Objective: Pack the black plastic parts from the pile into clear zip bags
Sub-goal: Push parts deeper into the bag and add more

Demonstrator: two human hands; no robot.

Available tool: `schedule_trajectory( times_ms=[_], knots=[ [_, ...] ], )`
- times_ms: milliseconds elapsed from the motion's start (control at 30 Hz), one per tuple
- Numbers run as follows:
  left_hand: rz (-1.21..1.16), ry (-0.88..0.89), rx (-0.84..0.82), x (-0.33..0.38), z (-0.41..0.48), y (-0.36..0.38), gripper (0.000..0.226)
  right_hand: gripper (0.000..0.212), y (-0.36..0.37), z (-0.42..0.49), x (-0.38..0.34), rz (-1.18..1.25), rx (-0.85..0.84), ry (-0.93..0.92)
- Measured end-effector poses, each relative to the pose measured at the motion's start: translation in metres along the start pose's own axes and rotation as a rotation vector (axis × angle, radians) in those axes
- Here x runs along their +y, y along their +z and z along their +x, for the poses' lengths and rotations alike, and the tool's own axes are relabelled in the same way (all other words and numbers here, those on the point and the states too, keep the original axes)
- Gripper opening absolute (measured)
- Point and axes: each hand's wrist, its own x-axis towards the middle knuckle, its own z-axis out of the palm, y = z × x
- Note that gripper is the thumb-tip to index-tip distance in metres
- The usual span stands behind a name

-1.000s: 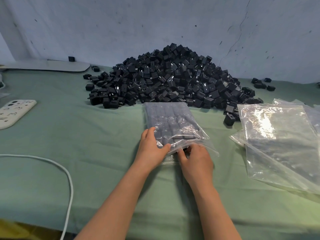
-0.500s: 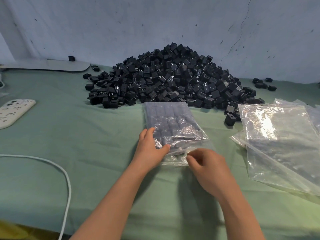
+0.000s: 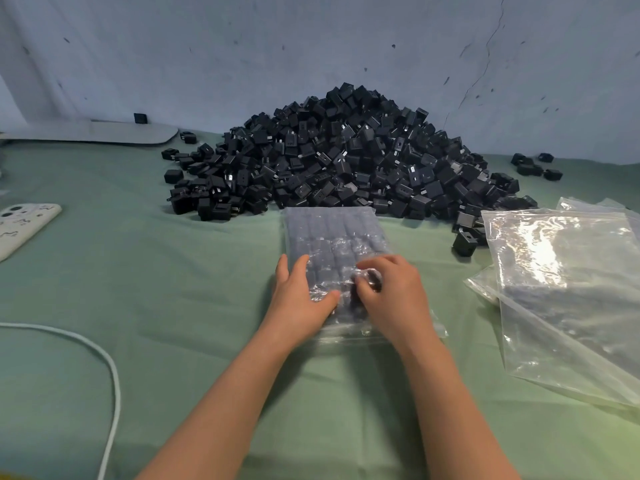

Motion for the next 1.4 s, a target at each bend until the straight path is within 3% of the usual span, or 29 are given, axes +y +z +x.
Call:
schedule_trajectory(
  times_ms=[467,667,1133,1400],
  knots=[
    [-0.002,0.004,-0.013,0.001,-0.002,0.000,0.088,0.021,0.004,-0.005,0.009,-0.028,-0.058,-0.056],
    [-0.055,-0.047,-0.014,-0.001,-0.001,-0.006,0.088,0.032,-0.003,-0.003,0.021,0.044,0.131,0.139],
    [-0.030,-0.040,-0.048,0.003,-0.005,-0.010,0.085,0.022,-0.002,-0.003,0.023,0.002,0.075,0.202],
    [-0.059,-0.055,-0.043,0.002,-0.007,-0.014,0.086,0.036,-0.009,-0.013,0.018,-0.001,0.024,0.147]
  ],
)
